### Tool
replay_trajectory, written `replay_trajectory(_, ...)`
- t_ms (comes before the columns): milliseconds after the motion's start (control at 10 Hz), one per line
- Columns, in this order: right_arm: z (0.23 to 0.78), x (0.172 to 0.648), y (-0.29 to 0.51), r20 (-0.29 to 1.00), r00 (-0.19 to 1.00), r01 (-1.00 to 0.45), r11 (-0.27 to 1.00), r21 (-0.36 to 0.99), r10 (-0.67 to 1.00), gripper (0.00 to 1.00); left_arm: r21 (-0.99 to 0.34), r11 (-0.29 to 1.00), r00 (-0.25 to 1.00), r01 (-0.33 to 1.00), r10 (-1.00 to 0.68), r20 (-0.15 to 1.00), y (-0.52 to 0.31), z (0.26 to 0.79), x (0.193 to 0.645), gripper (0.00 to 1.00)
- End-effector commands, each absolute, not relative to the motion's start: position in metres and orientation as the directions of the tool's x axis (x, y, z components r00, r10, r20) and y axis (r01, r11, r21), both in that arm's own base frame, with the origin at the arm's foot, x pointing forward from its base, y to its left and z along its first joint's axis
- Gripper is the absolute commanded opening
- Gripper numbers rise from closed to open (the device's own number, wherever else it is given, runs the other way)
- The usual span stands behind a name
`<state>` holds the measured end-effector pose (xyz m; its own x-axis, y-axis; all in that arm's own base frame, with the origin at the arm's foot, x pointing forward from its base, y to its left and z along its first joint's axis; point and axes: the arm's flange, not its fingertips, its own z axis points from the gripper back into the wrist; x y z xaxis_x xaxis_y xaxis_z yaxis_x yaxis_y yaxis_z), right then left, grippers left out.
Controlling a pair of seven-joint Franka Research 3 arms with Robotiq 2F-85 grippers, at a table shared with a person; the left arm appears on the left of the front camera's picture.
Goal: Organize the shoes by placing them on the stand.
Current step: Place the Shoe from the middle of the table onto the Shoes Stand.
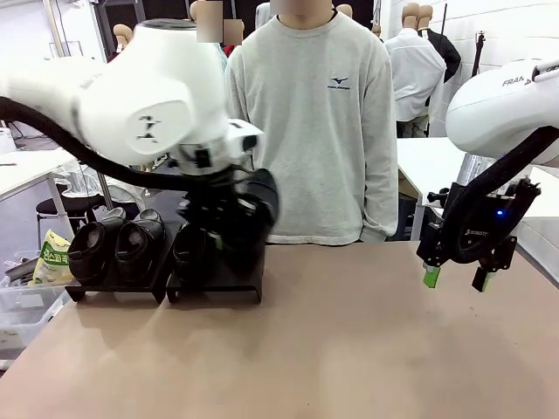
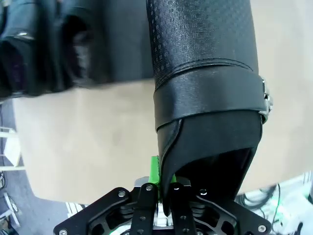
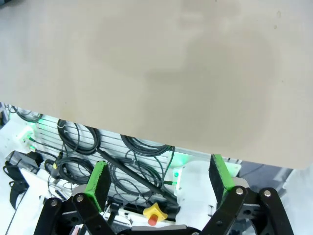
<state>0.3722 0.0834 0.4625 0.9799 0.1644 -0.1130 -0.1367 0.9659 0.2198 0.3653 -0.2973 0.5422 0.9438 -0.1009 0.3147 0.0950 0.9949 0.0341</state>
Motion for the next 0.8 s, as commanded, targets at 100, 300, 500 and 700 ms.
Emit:
replay_trajectory(100,0.462,0.37,0.084,-0.119,0.979,-0.135,0.966,0.222,0.165,1.0,-0.057,0.997,0.916,0.048,-0.021,0.401,-0.252,0.526,0.389,0.0)
replay_trajectory(300,0.462,0.37,0.084,-0.119,0.979,-0.135,0.966,0.222,0.165,1.0,-0.006,1.0,0.931,0.016,-0.013,0.365,-0.247,0.533,0.394,0.0)
replay_trajectory(500,0.462,0.37,0.084,-0.119,0.979,-0.135,0.966,0.222,0.165,1.0,-0.006,1.0,0.931,0.016,-0.013,0.365,-0.247,0.533,0.394,0.0)
replay_trajectory(700,0.462,0.37,0.084,-0.119,0.979,-0.135,0.966,0.222,0.165,1.0,-0.022,0.999,0.918,0.048,-0.036,0.395,-0.244,0.518,0.406,0.0)
